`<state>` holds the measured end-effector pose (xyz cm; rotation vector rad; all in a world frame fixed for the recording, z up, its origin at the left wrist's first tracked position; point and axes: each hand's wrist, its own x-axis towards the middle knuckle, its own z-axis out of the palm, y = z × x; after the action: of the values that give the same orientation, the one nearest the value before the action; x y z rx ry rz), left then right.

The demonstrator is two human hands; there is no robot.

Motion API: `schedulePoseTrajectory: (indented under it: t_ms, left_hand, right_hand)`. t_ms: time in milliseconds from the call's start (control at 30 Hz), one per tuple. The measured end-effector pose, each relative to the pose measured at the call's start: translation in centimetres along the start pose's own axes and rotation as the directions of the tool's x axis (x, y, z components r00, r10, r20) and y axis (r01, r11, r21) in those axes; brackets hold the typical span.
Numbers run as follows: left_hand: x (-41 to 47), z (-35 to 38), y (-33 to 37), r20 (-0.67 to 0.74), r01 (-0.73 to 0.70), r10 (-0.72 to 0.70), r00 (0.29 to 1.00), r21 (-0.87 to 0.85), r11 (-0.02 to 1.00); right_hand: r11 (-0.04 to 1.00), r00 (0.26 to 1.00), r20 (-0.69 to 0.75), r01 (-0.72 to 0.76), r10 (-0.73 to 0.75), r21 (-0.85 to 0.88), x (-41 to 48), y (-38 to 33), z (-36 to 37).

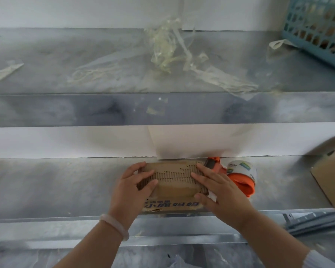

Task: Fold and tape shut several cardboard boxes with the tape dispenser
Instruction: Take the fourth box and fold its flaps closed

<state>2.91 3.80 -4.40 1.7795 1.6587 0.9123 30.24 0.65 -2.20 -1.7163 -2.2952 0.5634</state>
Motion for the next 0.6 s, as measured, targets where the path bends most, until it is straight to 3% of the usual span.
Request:
schedulePoseTrajectory:
  t_ms: [33,100,167,200,300,367,500,600]
  left_hand:
    - [0.1,-0.1,0.0,0.0,0.008,-0.008,1.0,-0.001,1.0]
    - [0.2,-0.1,0.1,0.001,0.016,-0.016,1.0,-0.021,1.0]
    - [0.2,0.0,0.0,-0.008,0.026,-0.026,1.0,-0.06,0.998]
    - [0.2,0.0,-0.1,-0.01,0.035,-0.036,0.999,-0.069,0.997]
    - [0.2,0.1,0.1,-0.011,0.037,-0.038,0.999,-0.064,0.997]
    - [0.1,0.0,0.5,-0.004,0.031,-0.032,0.999,-0.071,0.997]
    - [0.0,0.0,1.0,0.001,0.03,-0.03,1.0,-0.067,0.997]
    - [-0.1,0.0,1.2,0.001,0.037,-0.037,0.999,-0.068,0.997]
  right_hand:
    - [1.0,1.0,-0.019,0.021,-0.022,-0.015,0.0,0.0,-0.5]
    - [1.0,0.98,-0.197,0.019,-0.022,-0.016,-0.1,0.9,-1.4]
    - [0.987,0.909,-0.386,-0.133,0.157,0.088,-0.2,3.1,-2.5]
    - [0.958,0.882,-0.378,-0.241,0.282,0.154,-0.1,4.5,-3.2]
    - [0.852,0.858,-0.096,-0.479,0.505,0.211,-0.2,8.2,-4.5]
    - [0.818,0.845,0.032,-0.525,0.534,0.234,-0.2,9.3,-4.6]
    - [0.834,0.87,0.134,-0.493,0.474,0.25,-0.7,10.6,-3.9]
    - [0.841,0.885,0.095,-0.463,0.455,0.282,-1.3,11.0,-3.0]
